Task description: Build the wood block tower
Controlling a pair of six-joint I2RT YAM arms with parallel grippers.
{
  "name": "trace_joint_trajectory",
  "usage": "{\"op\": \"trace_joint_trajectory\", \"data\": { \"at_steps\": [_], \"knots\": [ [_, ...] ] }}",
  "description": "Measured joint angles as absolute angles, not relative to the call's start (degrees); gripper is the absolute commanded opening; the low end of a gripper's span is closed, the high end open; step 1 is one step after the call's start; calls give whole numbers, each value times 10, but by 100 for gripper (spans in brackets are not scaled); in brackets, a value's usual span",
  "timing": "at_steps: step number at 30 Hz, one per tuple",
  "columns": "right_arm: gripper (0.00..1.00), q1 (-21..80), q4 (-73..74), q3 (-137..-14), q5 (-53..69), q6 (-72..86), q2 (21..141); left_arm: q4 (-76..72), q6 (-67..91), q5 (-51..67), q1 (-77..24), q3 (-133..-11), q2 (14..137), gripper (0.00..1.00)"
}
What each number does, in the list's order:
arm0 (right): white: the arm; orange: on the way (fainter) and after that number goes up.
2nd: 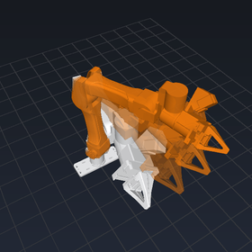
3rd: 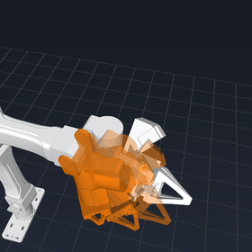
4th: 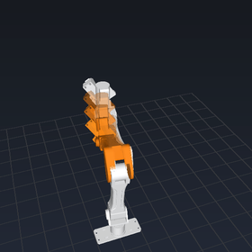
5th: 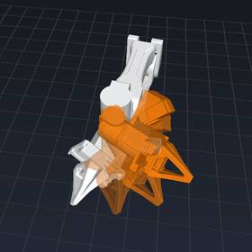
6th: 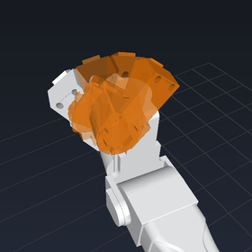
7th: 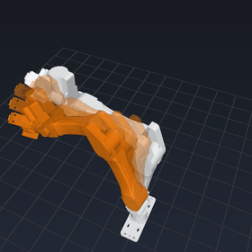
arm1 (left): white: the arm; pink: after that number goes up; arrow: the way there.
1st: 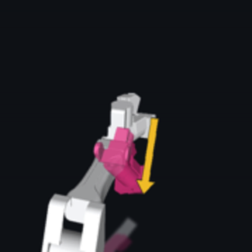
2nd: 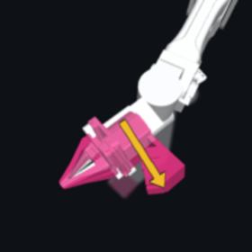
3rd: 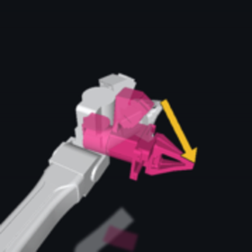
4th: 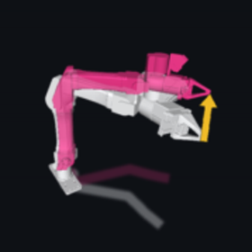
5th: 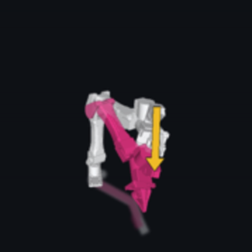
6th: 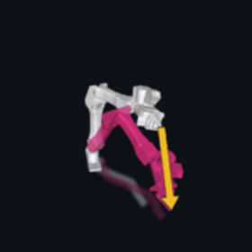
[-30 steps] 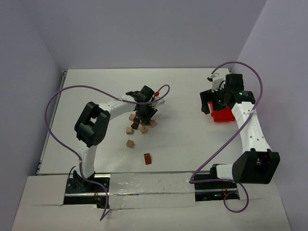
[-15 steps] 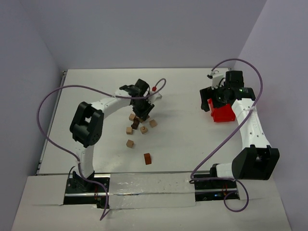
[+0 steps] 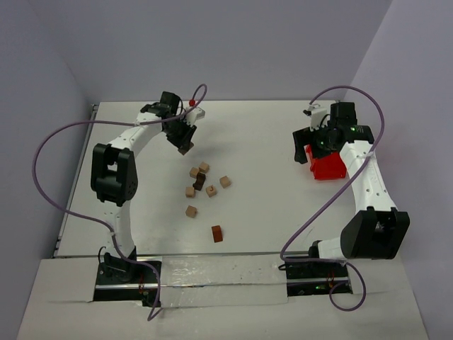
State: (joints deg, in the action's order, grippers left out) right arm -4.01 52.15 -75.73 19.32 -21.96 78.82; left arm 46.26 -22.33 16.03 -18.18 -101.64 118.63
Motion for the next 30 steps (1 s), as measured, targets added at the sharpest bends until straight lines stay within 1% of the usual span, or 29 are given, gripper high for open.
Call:
{"op": "trace_joint_trajectory", "data": {
  "at_steps": [8,13,21,30],
  "knots": [
    [100,-40,523,-758,192,-220,789,425,-221,155,-194,-926,1202,0],
    [100,-40,524,-758,193,-220,789,366,-219,137,-222,-864,1186,0],
    [100,-40,527,-753,192,-220,788,294,-197,132,-291,-806,1156,0],
    [100,-40,531,-743,191,-222,772,237,-177,132,-394,-755,1129,0]
  ]
}}
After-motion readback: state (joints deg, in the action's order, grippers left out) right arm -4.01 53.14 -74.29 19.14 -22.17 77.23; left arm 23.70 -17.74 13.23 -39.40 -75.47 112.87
